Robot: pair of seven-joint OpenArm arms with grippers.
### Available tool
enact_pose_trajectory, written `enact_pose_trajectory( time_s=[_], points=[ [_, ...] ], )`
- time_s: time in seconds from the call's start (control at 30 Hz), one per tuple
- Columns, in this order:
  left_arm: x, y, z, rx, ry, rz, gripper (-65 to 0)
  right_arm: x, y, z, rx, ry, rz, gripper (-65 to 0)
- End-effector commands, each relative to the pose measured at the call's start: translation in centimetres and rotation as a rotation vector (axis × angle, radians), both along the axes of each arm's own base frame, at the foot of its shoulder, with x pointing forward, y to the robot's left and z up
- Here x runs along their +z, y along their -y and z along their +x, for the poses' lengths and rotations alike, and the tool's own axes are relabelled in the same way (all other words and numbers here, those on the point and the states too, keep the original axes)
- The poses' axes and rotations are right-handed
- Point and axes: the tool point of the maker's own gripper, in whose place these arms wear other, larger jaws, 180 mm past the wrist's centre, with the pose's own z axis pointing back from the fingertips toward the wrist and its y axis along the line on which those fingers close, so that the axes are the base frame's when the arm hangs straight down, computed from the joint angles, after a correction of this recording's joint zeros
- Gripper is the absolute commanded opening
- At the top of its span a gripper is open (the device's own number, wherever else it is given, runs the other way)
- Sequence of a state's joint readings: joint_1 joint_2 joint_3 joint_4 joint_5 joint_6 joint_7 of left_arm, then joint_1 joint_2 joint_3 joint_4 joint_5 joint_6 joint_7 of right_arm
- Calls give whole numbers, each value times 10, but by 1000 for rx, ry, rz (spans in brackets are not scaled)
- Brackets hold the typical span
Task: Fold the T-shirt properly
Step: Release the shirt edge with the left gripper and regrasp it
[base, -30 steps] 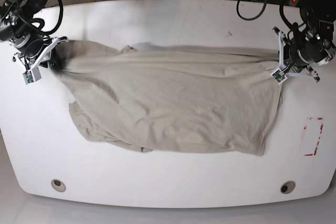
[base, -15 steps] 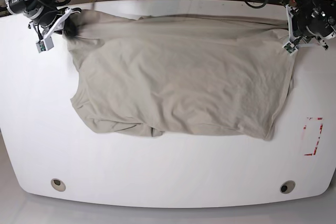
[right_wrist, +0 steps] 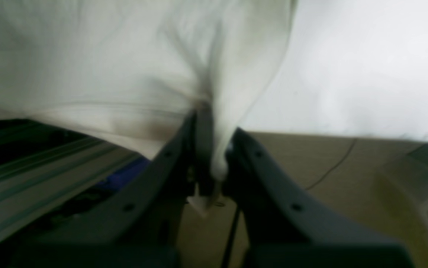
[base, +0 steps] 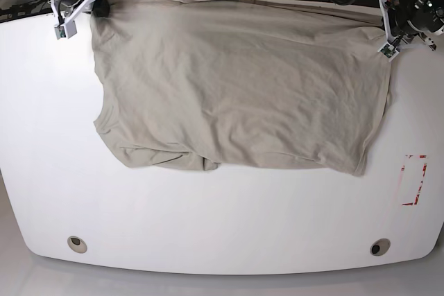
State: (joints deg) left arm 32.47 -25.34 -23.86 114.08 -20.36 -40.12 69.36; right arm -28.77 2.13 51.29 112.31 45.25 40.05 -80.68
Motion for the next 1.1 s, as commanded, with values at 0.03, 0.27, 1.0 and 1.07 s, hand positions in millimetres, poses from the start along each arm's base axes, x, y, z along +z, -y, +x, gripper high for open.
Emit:
enact_pose_trajectory(
  time_s=[0.03, 0.27, 1.0, 1.07],
  points=[
    [4, -4, 1, -1, 8, 22, -650, 3, -2, 2, -9, 21, 3, -650],
    [9, -6, 9, 44, 52, 6, -650, 11, -6, 8, -8, 69, 42, -650],
    [57, 3, 99, 185, 387, -162, -650, 48, 1, 78, -56, 326, 92, -650],
    [58, 2, 106, 193, 401, -170, -650, 44, 4, 86, -68, 323, 92, -650]
  ],
)
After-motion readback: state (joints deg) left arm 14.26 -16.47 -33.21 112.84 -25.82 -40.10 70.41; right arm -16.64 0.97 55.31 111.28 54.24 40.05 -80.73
